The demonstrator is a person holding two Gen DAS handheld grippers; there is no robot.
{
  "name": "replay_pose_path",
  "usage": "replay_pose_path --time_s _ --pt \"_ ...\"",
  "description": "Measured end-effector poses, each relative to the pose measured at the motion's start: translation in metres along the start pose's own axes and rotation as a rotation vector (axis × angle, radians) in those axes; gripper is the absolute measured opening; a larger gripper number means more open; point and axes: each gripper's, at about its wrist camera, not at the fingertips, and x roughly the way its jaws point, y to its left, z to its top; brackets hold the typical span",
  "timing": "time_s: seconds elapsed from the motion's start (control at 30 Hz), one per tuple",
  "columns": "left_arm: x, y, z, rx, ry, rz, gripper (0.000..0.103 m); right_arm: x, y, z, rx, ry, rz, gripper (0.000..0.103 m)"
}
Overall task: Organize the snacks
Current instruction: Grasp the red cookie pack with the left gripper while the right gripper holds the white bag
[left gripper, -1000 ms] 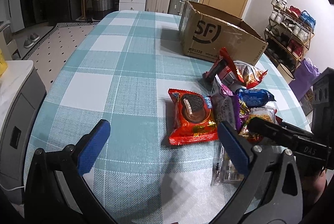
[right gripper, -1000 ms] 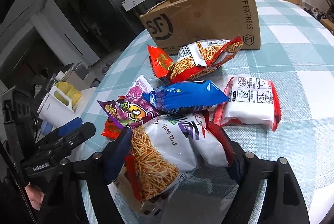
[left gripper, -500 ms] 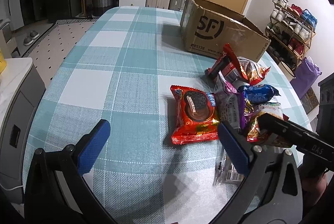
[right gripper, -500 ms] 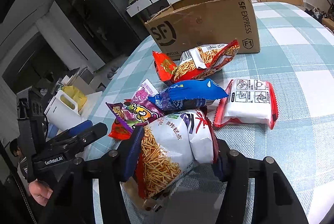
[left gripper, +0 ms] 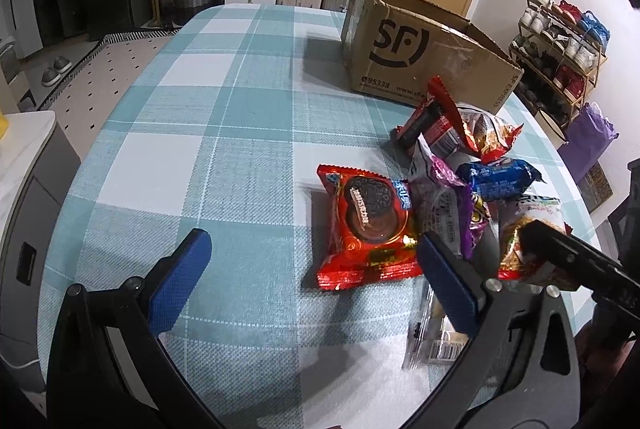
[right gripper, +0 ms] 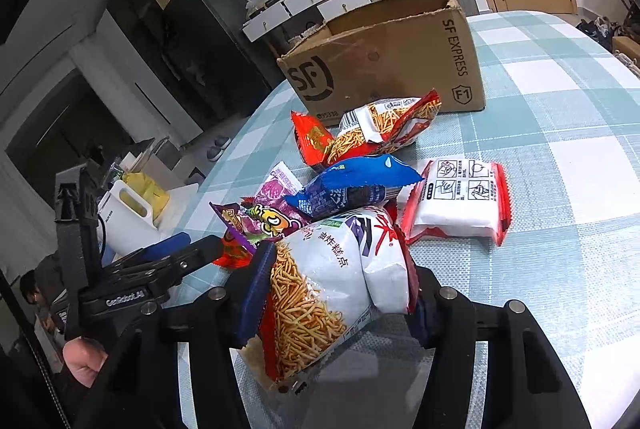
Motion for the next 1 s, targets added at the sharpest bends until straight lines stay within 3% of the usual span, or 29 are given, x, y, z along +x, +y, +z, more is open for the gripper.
replay_pose_path --time_s 0.5,1.0 --pt "0.027 -0.014 0.011 0.021 0.055 -0.003 0.102 -0.012 -0.004 -0.001 0.007 -0.02 -0.002 0.058" --pt "0.047 -0.028 0.015 0.089 0.079 0.051 0.102 -0.017 -0.006 0.001 0.009 -0.029 -0.008 0.058"
